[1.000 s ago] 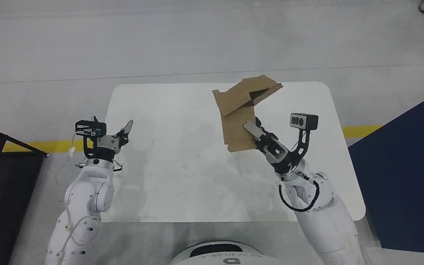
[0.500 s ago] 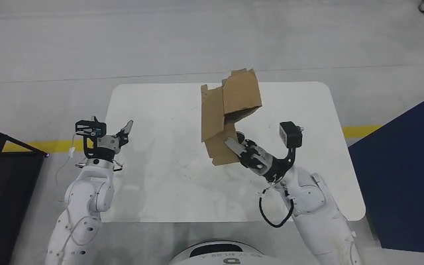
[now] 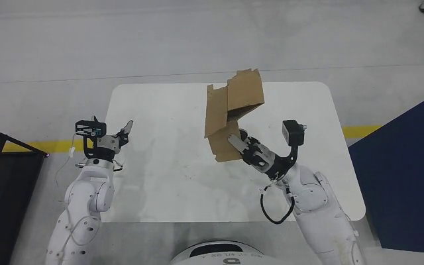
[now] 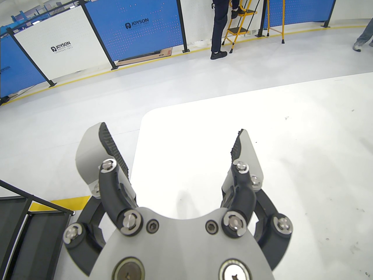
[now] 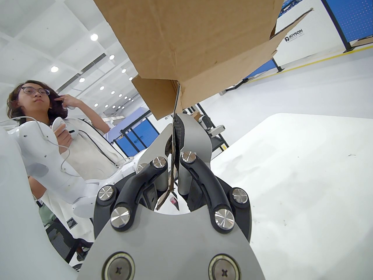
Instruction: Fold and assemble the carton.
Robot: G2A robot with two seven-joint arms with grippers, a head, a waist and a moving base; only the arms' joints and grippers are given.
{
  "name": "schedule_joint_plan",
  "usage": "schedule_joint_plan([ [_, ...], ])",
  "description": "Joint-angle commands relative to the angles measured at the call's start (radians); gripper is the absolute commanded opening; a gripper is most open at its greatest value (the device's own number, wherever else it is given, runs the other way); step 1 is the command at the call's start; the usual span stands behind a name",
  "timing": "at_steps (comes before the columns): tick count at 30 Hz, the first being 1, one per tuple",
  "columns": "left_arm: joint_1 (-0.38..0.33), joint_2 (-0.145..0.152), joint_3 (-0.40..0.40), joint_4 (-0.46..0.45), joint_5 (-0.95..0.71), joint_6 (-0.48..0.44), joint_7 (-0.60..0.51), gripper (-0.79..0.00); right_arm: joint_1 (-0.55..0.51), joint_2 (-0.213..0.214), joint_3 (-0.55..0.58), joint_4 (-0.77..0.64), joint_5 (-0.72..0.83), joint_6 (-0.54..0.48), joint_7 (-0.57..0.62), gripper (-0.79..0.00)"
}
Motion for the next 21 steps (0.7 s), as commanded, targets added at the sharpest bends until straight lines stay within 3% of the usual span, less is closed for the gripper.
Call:
schedule_joint_plan([
  [1, 0.0, 0.0, 0.0, 0.0, 0.0, 0.0, 0.0, 0.0, 0.004, 0.001, -0.003, -0.004, -0.014, 0.007, 0.01, -0.785],
  [5, 0.0, 0.0, 0.0, 0.0, 0.0, 0.0, 0.0, 0.0, 0.037, 0.015, 0.004, -0.035, -0.17, -0.008, 0.139, -0.785],
  [11, 0.0, 0.0, 0.0, 0.0, 0.0, 0.0, 0.0, 0.0, 0.044, 0.035, 0.031, -0.163, -0.55, 0.017, 0.277, -0.785],
  [13, 0.0, 0.0, 0.0, 0.0, 0.0, 0.0, 0.0, 0.0, 0.044, 0.042, 0.037, -0.221, -0.742, 0.039, 0.324, -0.785],
  [16, 0.0, 0.0, 0.0, 0.0, 0.0, 0.0, 0.0, 0.0, 0.038, 0.049, 0.016, -0.289, -1.011, 0.057, 0.329, -0.785],
  [21, 0.0, 0.0, 0.0, 0.0, 0.0, 0.0, 0.0, 0.0, 0.023, 0.057, -0.032, -0.326, -1.318, 0.113, 0.267, -0.785],
])
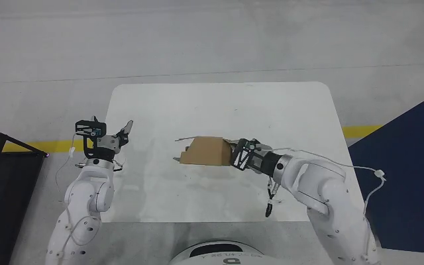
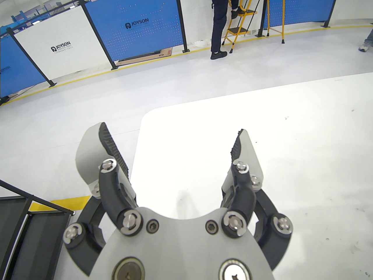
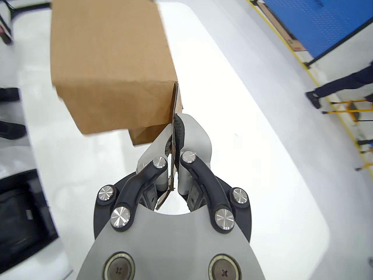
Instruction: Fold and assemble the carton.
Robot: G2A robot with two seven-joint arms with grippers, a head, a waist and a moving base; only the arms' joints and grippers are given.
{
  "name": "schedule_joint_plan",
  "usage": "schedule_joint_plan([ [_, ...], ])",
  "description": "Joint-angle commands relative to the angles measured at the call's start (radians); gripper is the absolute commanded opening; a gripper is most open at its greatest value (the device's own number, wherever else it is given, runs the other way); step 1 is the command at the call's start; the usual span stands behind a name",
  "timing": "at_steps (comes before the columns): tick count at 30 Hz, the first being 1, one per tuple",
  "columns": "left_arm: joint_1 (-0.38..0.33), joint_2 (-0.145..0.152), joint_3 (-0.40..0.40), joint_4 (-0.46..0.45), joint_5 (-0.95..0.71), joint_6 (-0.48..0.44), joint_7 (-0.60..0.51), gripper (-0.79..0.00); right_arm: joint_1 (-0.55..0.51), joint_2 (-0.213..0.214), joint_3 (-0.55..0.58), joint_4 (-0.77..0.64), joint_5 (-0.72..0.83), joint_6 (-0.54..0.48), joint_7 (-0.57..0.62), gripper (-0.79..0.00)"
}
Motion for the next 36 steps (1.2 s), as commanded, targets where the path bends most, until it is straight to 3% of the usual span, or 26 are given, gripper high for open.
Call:
schedule_joint_plan([
  [1, 0.0, 0.0, 0.0, 0.0, 0.0, 0.0, 0.0, 0.0, -0.005, 0.002, -0.018, -0.004, -0.115, 0.026, -0.025, -0.785],
  [9, 0.0, 0.0, 0.0, 0.0, 0.0, 0.0, 0.0, 0.0, -0.007, 0.009, -0.045, -0.021, -0.278, 0.093, -0.09, -0.785],
  [12, 0.0, 0.0, 0.0, 0.0, 0.0, 0.0, 0.0, 0.0, -0.007, 0.009, -0.032, -0.033, -0.299, 0.164, -0.125, -0.785],
  [20, 0.003, 0.0, 0.019, -0.013, 0.019, -0.038, 0.006, 0.0, -0.031, -0.006, 0.015, -0.032, -0.071, 0.392, -0.193, -0.785],
  [24, 0.002, -0.003, 0.064, -0.055, -0.082, -0.172, -0.016, 0.0, -0.029, -0.011, 0.038, -0.011, 0.122, 0.404, -0.169, -0.785],
  [31, -0.022, 0.007, 0.094, -0.123, -0.445, -0.619, -0.105, 0.0, -0.02, -0.009, 0.081, -0.002, 0.226, 0.419, -0.137, -0.785],
  [33, -0.028, 0.011, 0.109, -0.135, -0.51, -0.689, -0.156, 0.0, -0.023, -0.008, 0.085, -0.003, 0.223, 0.431, -0.136, -0.785],
  [36, -0.04, 0.013, 0.149, -0.153, -0.629, -0.712, -0.232, 0.0, -0.029, -0.007, 0.092, -0.007, 0.196, 0.45, -0.132, -0.785],
])
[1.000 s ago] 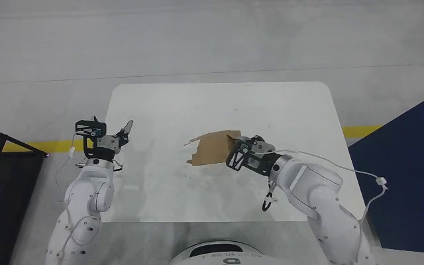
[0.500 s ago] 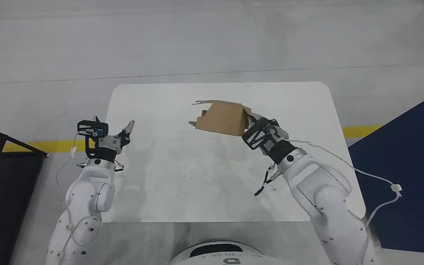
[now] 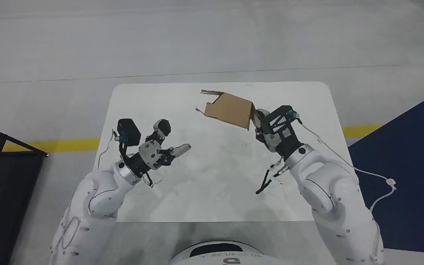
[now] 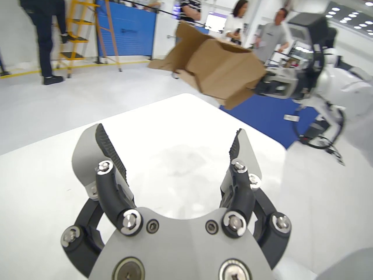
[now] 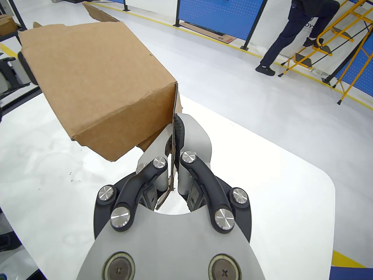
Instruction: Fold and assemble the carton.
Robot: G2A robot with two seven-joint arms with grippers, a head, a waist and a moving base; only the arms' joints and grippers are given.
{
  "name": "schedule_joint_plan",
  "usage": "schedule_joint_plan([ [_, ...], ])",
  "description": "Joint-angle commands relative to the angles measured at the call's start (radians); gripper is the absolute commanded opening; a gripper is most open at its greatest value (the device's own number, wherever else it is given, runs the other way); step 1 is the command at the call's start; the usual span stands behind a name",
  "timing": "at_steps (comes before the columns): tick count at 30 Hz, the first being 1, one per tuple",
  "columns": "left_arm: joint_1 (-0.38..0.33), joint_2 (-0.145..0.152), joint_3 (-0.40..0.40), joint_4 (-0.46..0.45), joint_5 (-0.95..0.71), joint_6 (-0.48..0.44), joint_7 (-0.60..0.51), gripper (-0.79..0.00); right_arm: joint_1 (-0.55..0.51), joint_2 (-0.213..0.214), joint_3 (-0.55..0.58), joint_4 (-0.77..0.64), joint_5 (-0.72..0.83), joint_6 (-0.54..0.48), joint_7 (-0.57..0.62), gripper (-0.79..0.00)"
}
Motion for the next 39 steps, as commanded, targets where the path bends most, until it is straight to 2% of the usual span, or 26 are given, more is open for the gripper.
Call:
schedule_joint_plan([
  [1, -0.012, 0.001, 0.029, -0.007, -0.104, 0.007, -0.057, 0.0, -0.005, 0.001, 0.003, -0.006, -0.036, 0.012, 0.005, -0.785],
  [4, -0.046, 0.0, 0.073, -0.013, -0.239, 0.074, -0.142, 0.0, -0.018, 0.003, -0.004, -0.015, -0.091, 0.029, 0.007, -0.785],
  [10, -0.173, -0.015, 0.186, -0.016, -0.529, 0.333, -0.288, 0.0, -0.036, 0.004, -0.037, -0.034, -0.197, 0.059, 0.013, -0.785],
  [15, -0.257, -0.024, 0.251, -0.003, -0.474, 0.454, -0.31, 0.0, -0.05, 0.004, -0.079, -0.062, -0.23, 0.043, 0.02, -0.785],
  [19, -0.29, -0.026, 0.287, -0.004, -0.311, 0.479, -0.283, 0.0, -0.058, 0.004, -0.1, -0.073, -0.223, 0.034, 0.015, -0.785],
  [23, -0.276, -0.027, 0.318, 0.006, -0.181, 0.503, -0.232, 0.0, -0.07, 0.004, -0.099, -0.087, -0.175, 0.023, 0.003, -0.785],
  [39, -0.262, -0.027, 0.308, 0.069, -0.114, 0.546, -0.195, 0.0, -0.08, 0.011, -0.065, -0.101, 0.027, -0.047, -0.007, -0.785],
])
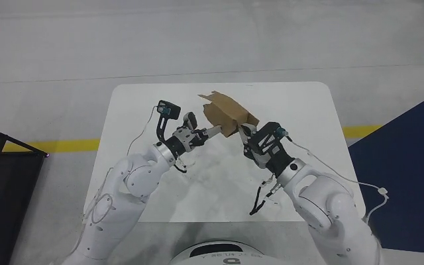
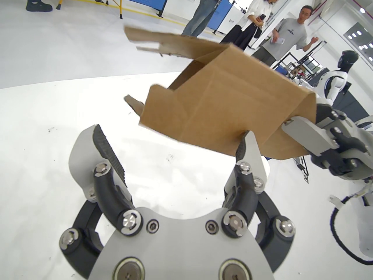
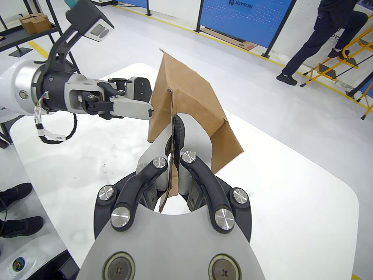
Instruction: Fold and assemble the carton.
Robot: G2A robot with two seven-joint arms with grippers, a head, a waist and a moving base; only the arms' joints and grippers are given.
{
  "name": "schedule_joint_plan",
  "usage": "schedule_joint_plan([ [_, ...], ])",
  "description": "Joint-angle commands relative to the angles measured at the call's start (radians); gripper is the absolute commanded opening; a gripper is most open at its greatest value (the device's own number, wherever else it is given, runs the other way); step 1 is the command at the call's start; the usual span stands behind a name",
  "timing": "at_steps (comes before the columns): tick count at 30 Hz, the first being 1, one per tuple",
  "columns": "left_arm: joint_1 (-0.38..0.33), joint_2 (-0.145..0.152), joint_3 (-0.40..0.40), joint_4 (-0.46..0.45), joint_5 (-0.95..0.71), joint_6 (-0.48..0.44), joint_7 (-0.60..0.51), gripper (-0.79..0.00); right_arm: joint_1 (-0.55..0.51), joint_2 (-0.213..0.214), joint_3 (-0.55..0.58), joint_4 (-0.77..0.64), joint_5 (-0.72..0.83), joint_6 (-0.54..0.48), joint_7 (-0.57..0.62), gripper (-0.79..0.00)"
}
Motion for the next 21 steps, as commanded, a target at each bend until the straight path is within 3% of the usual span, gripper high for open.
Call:
schedule_joint_plan([
  [1, 0.002, 0.0, -0.004, 0.01, 0.005, 0.0, 0.005, 0.0, -0.001, 0.001, 0.004, -0.005, 0.008, -0.004, 0.006, -0.785],
  [21, 0.039, 0.006, -0.037, 0.037, -0.029, -0.092, 0.035, 0.0, 0.006, 0.013, -0.024, -0.021, 0.101, -0.064, 0.063, -0.785],
])
